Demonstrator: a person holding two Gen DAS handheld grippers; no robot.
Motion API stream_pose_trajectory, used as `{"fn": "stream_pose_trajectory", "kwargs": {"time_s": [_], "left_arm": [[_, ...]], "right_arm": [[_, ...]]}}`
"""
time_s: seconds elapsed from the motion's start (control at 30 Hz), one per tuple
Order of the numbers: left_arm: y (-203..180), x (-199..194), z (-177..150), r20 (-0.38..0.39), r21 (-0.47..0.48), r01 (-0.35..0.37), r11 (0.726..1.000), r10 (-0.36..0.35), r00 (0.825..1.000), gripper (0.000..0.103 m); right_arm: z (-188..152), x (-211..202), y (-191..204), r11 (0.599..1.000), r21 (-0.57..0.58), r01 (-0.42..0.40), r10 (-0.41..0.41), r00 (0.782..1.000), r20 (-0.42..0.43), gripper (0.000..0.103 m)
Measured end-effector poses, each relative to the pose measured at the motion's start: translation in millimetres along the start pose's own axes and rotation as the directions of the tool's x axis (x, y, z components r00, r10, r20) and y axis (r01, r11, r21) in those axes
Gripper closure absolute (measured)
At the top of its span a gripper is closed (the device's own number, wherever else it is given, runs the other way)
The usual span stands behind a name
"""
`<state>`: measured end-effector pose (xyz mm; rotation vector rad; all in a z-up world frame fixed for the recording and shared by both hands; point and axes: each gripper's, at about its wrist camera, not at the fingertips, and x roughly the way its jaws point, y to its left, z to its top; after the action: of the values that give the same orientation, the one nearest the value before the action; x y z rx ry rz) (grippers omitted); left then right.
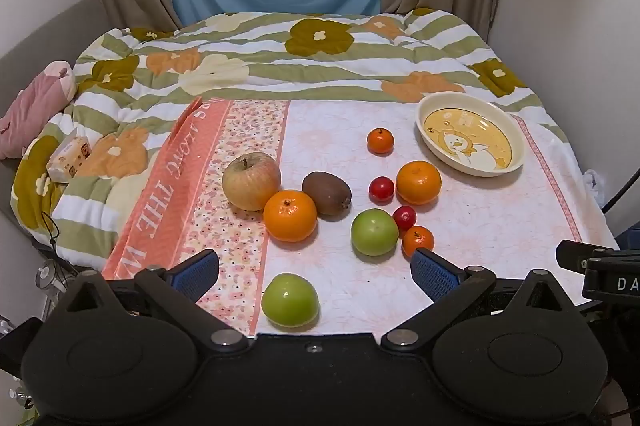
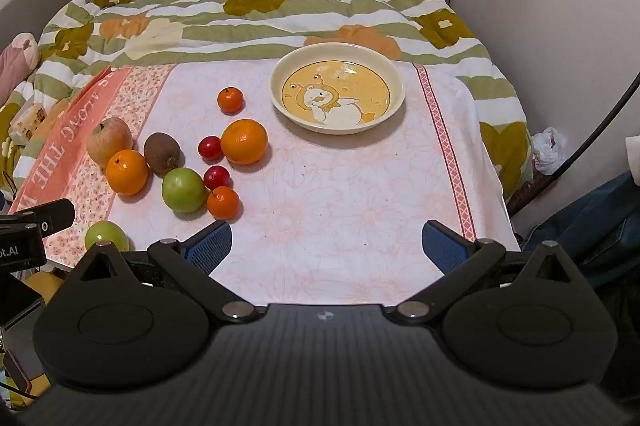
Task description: Organize fruits
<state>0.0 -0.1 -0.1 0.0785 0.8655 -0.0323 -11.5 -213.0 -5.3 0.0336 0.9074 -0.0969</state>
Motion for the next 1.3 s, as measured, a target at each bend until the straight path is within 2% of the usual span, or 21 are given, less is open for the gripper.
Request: {"fn": "stream_pose_trajectory", "kwargs": {"time_s": [1.3], "left_arm": [[0,-4,8,0.009,0.007,-0.001,1.0,0.001,1.0,0.0]], "right_arm": [[-3,-9,-2,1.0,0.022,-0.001,0.0,1.0,0.018,0.0]]}}
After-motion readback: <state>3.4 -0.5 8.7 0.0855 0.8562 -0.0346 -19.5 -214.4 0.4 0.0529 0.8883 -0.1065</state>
